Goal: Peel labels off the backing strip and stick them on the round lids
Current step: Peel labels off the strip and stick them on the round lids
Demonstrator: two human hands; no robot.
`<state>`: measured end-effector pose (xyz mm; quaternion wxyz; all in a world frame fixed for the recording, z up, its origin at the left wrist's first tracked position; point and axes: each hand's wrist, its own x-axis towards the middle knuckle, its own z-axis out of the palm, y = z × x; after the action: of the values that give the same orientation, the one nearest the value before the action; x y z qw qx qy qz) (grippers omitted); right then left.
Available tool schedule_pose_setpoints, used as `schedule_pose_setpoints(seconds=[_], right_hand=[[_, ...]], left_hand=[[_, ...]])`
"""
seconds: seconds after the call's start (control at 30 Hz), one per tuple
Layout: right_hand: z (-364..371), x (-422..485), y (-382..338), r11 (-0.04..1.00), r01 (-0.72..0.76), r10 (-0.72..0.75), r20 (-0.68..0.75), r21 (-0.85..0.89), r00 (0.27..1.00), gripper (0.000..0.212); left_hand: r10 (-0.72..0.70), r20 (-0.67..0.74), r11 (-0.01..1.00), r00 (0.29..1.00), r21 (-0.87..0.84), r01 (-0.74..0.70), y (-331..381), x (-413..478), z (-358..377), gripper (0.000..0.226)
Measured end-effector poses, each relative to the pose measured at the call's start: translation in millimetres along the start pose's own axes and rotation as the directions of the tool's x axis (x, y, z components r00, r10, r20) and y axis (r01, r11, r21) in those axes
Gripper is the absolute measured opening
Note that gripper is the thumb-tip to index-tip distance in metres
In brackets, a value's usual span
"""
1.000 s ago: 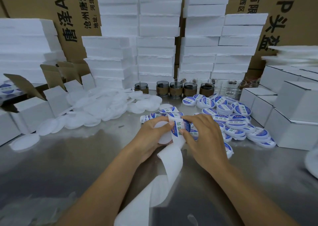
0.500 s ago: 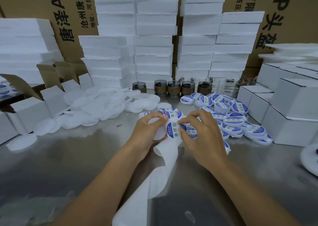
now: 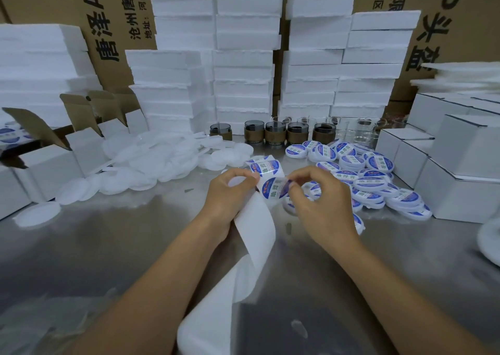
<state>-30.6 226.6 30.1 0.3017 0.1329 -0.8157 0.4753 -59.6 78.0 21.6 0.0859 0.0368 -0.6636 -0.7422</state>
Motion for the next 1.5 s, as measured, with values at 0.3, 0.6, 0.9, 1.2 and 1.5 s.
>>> schedule_pose_setpoints(seconds=[0.3,0.6,0.9,1.2,1.5], right_hand=[[-6.0,12.8,3.7,0.832,-0.261,0.372,-0.143,0.490,0.917,0.030],[-4.4,13.0,-7.5,0.528,-0.482,0.406,0.290,0.699,0.867,0.010],[6.7,0.5,-9.7,0.624,-0.504,0.329,0.384,0.597,0.862,0.010],[11.6,0.3,-8.5,0.661,-0.521,0.444,0.279,0.540,0.852,0.005],[12.8,-0.7,-10.2,0.656,-0.559,0.500,0.263,0.507,0.825,0.006]], left_hand=[[0.067,-0.094,0.997,0.993,-0.032,-0.071,0.9,2.8,-1.2,0.018],[0.038,0.001,0.883,0.999,-0.468,-0.033,23.3,0.8,-1.1,0.036],[0.057,0.302,0.866,0.952,-0.489,0.103,13.7,-10.1,14.6,0.062],[0.049,0.332,0.848,0.942,-0.512,0.136,9.6,-7.8,16.0,0.061],[0.041,0.316,0.878,0.948,-0.464,0.116,9.8,-9.8,16.5,0.059]])
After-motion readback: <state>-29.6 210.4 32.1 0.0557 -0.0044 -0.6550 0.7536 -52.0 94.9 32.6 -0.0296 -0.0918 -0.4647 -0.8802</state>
